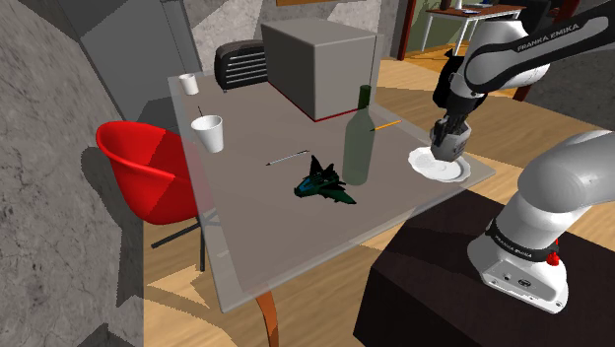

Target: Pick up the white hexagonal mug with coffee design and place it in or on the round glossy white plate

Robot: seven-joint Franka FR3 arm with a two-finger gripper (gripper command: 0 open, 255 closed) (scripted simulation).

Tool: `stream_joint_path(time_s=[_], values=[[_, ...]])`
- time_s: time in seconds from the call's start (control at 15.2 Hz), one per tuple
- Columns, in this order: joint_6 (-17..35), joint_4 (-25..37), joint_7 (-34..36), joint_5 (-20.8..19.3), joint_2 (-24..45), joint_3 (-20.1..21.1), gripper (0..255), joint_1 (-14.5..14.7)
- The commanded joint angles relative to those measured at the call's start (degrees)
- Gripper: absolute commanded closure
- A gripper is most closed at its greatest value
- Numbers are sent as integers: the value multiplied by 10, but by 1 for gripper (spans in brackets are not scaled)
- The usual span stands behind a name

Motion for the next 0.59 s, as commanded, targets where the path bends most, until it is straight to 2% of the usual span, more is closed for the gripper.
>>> stream_joint_path(time_s=[0.0,0.13,0.53], values=[[21,-9,-2,-2,12,-4,255,0],[45,-17,-3,-4,28,-9,255,1],[45,-17,-3,-4,28,-9,255,1]])
